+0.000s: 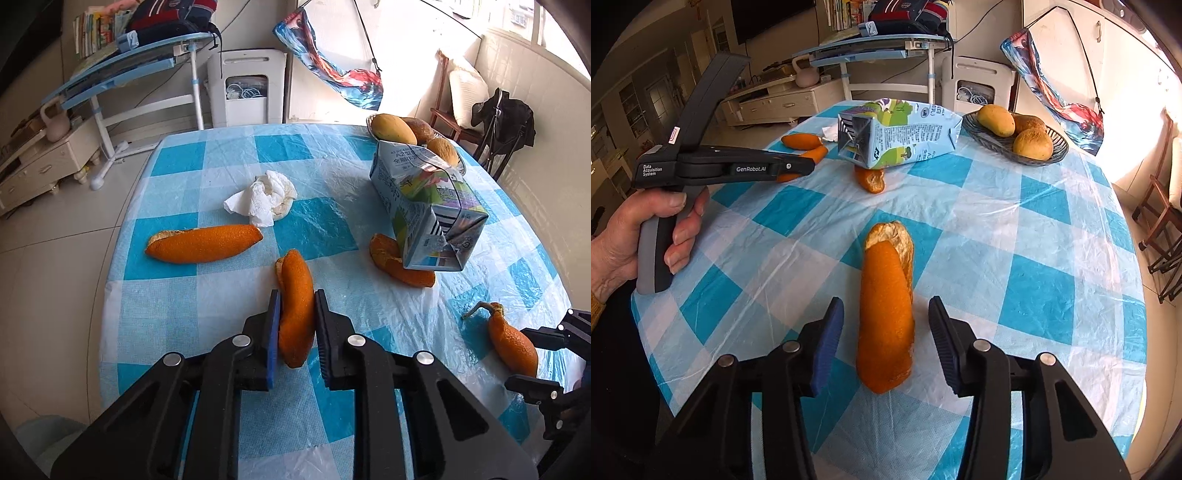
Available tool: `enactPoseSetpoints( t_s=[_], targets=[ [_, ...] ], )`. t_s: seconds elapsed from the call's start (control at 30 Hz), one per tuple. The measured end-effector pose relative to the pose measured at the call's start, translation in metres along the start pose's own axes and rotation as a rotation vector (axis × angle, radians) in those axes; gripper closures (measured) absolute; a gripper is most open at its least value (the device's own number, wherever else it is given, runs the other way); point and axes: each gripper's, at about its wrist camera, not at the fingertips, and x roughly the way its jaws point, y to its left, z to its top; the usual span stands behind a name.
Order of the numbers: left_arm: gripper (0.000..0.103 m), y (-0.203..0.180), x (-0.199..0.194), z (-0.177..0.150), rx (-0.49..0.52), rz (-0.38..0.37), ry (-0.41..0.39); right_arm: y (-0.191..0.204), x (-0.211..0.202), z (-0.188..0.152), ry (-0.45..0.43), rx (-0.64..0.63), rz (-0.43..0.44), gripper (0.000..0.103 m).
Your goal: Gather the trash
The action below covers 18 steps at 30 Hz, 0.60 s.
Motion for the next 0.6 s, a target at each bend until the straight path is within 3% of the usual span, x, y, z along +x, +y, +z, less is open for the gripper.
enactPoseSetpoints(
  t_s=[0.1,0.23,0.47,0.57,0.6],
  targets=[
    [0.086,-0.013,-0.01,-0.015,0.04,-0.036,0.014,0.004,-0.003,-0.002,0.002,-0.011,0.01,0.075],
    [0.086,-0.031,-0.024,-0.036,0.096,-0.068,0.023,0.011,-0.009,-0.003,-0.007,-0.027,0.02,0.077],
    [0.085,-0.033,-0.048,-0.067,0.026,-0.102,0.018,0.016,-0.017,-0.005,-0.02,-0.021,0.004,0.077],
    [0.076,-0.035,-0.056,-0.076,0.016,-0.074,0.0,0.015,-0.016,-0.006,-0.016,-0.003,0.002,0.077],
    [0.066,-0.035,-0.057,-0.077,0.013,-0.066,-0.006,0.015,-0.016,-0.006,-0.016,-0.003,0.002,0.077]
  ],
)
